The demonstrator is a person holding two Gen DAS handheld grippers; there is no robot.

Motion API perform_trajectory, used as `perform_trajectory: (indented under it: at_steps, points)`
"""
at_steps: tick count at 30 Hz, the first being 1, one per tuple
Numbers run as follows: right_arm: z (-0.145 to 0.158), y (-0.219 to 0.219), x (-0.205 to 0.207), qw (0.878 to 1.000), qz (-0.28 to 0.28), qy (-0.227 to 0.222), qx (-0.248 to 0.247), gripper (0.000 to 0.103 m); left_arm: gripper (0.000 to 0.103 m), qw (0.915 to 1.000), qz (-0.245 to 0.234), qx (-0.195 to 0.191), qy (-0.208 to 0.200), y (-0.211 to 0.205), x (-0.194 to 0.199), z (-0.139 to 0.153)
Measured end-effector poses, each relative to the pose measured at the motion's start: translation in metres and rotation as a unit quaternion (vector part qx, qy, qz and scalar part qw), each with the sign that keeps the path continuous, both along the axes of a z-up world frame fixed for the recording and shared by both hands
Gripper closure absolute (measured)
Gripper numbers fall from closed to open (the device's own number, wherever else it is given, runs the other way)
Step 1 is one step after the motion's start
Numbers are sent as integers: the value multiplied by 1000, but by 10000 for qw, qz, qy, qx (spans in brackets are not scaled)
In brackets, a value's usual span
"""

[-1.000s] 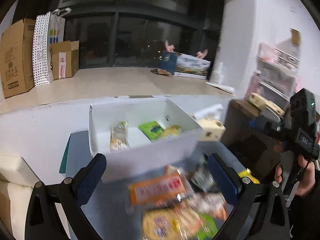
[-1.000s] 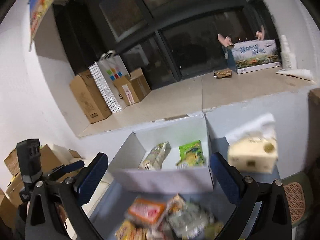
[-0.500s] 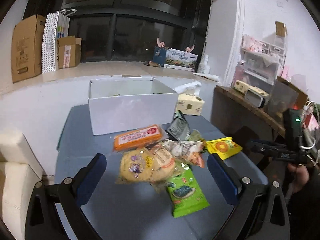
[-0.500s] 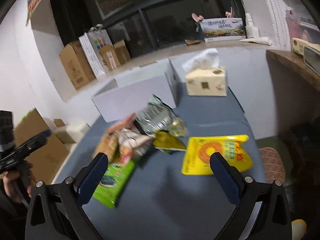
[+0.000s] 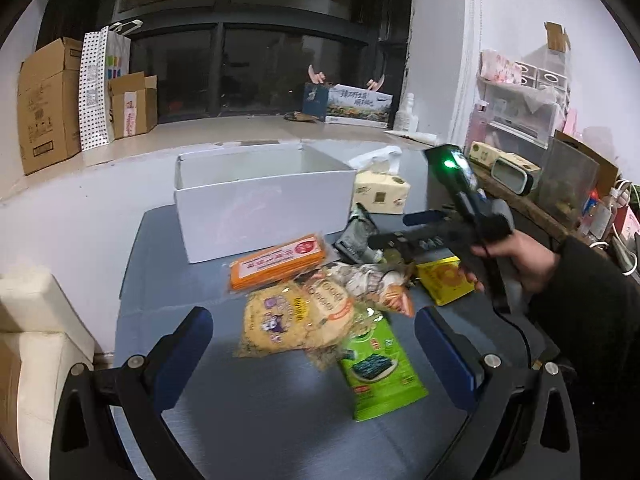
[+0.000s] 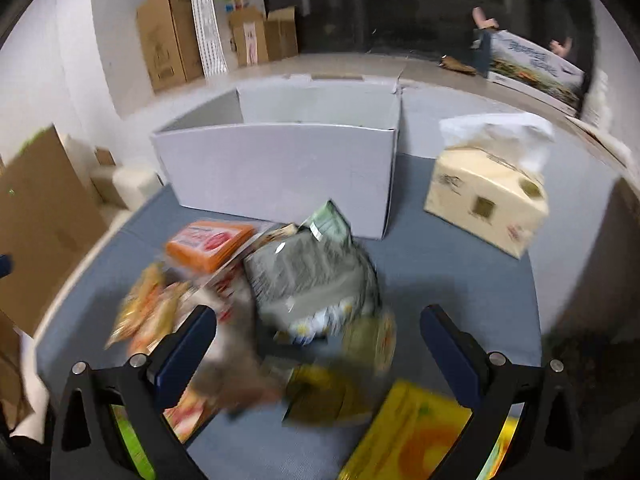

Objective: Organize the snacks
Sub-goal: 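Grasp the silver-green bag with the right tool while the left tool grasps the orange cake pack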

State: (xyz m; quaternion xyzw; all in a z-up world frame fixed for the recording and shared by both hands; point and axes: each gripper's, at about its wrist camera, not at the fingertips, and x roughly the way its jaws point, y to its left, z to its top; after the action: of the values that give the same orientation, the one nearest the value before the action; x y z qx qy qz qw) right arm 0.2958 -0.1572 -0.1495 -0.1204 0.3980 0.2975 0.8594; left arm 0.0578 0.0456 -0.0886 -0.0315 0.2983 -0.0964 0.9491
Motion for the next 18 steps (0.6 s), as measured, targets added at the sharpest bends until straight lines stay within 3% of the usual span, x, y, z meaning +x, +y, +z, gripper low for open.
perform_trajectory:
  at_steps: [3,10,11,12,14,15,18]
  points:
    - [-9,14,19,9995,155,265,-14,0,0,9999,96,-106,53,9,1,-4]
    - [-32,38,32,9966,393,414,-592,0,0,9992,233,-280,185,24,4,-13]
    - [-34,37,36,9966,413,588,-397,2,0,9991,244,-291,190,25,4,-14]
    - [-34,35,39,9969,353,651,-280,11,0,9991,241,-299,192,25,4,-15]
    - [-33,28,43,9971,198,735,-88,16,0,9990,251,-290,213,26,4,-16]
    - [-32,27,42,9973,192,713,-56,24,0,9990,251,-288,224,26,5,-17]
    - [-26,21,35,9983,236,526,44,26,0,9989,243,-301,266,27,10,-20]
